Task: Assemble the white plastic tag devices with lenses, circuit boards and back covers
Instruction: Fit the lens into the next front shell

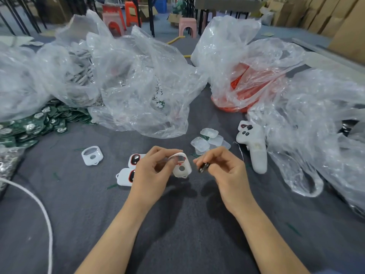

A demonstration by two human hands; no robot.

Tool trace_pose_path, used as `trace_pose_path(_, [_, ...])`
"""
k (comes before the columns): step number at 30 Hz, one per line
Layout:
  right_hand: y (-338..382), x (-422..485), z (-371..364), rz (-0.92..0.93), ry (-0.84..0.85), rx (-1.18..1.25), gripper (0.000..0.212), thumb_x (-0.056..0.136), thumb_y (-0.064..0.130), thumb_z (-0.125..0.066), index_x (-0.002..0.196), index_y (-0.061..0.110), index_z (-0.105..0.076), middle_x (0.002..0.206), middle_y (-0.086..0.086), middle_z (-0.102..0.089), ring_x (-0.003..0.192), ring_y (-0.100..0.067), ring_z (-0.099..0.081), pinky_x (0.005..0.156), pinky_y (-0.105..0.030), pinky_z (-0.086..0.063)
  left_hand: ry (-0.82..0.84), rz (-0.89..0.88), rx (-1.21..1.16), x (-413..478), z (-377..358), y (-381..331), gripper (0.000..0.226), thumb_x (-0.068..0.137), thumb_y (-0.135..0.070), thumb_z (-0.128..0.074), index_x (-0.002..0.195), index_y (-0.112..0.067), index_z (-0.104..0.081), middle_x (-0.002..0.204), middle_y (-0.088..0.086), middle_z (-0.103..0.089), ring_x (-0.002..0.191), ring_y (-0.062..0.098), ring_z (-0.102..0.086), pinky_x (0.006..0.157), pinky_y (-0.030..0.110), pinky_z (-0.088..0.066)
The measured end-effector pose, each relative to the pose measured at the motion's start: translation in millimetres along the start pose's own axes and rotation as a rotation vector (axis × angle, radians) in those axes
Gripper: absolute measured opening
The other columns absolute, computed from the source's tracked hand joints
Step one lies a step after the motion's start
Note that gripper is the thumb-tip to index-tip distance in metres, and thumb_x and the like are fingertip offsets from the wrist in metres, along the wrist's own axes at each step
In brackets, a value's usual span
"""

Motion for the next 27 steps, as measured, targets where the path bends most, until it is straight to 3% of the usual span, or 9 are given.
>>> trace_pose_path(5, [-0.9, -1.5, -3.9, -0.058, 0.050, 0.047, 0.023, 0.080, -0.006, -0.055, 0.079, 0.014, -0.067, 0.074, -0.006, -0.064, 0.067, -0.024, -0.068, 0.061, -0.027, -0.053, 0.079, 0.033, -0.094, -2.8, 1.8, -2.1, 0.037, 0.096, -0.002, -0.051, 0.108, -0.031, -0.070, 0.091, -0.012, -0.051, 0.086, 0.008, -0.063, 0.062, 0.026, -0.059])
trace_pose_path(8, [0.0, -2.0, -6.2, -0.036, 0.081, -0.068, 0.027, 0.086, -0.010, -0.059, 0.093, 0.013, -0.071, 0.080, -0.004, -0.067, 0.068, -0.018, -0.068, 0.063, -0.023, -0.053, 0.103, 0.037, -0.033, -2.9, 0.7, -3.6, 0.031, 0.095, -0.007, -0.056, 0.112, -0.030, -0.068, 0.091, -0.012, -0.055, 0.074, 0.010, -0.063, 0.055, 0.026, -0.057])
trace_pose_path(12, [-1.8, -1.7, -6.6, -0.056, 0.022, -0.114, 0.023, 0.082, -0.008, -0.067, 0.089, 0.014, -0.068, 0.080, 0.000, -0.067, 0.069, -0.010, -0.065, 0.069, -0.018, -0.051, 0.061, 0.068, 0.092, -3.0, -1.2, -1.7, 0.028, 0.089, -0.014, -0.066, 0.105, -0.037, -0.067, 0.087, -0.012, -0.069, 0.073, 0.005, -0.065, 0.066, 0.014, -0.048])
trace_pose_path(15, [-1.8, -1.6, -5.2, -0.079, 0.013, -0.169, 0.018, 0.080, -0.001, -0.071, 0.080, 0.017, -0.067, 0.077, 0.002, -0.069, 0.070, -0.008, -0.064, 0.067, -0.017, -0.050, 0.037, 0.089, 0.084, -4.0, -3.6, -2.2, 0.020, 0.085, -0.015, -0.070, 0.101, -0.027, -0.071, 0.085, -0.012, -0.073, 0.078, 0.005, -0.067, 0.073, 0.014, -0.049])
trace_pose_path(20, [-5.8, 0.3, -5.6, -0.057, -0.070, -0.304, 0.022, 0.078, 0.004, -0.075, 0.076, 0.025, -0.068, 0.092, 0.004, -0.065, 0.081, -0.014, -0.064, 0.077, -0.035, -0.053, 0.106, 0.082, 0.005, -4.5, -3.4, -5.5, 0.023, 0.089, -0.009, -0.064, 0.105, -0.025, -0.070, 0.095, -0.016, -0.073, 0.091, -0.003, -0.067, 0.080, 0.010, -0.048])
trace_pose_path(24, [-7.6, 1.4, -5.7, -0.123, -0.056, -0.173, 0.022, 0.080, 0.002, -0.073, 0.072, 0.023, -0.069, 0.094, 0.003, -0.070, 0.075, -0.014, -0.066, 0.061, -0.025, -0.053, 0.168, 0.095, -0.036, -4.2, -2.6, -6.6, 0.029, 0.090, -0.005, -0.062, 0.107, -0.027, -0.068, 0.099, -0.013, -0.074, 0.094, 0.001, -0.068, 0.081, 0.013, -0.049])
trace_pose_path(27, [-8.1, 0.9, -5.9, -0.163, -0.034, -0.093, 0.025, 0.081, 0.001, -0.071, 0.069, 0.023, -0.069, 0.088, -0.004, -0.072, 0.078, -0.018, -0.069, 0.060, -0.023, -0.053, 0.187, 0.126, -0.102, -5.3, -2.4, -5.2, 0.028, 0.090, -0.004, -0.061, 0.108, -0.024, -0.069, 0.100, -0.009, -0.074, 0.097, 0.007, -0.068, 0.082, 0.019, -0.053])
Point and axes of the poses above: each hand's wrist, its own x-axis towards the middle knuckle, its own z-axis out of the back of the hand, y = z × x, the point moved 2 cm from there along x, towards the middle knuckle
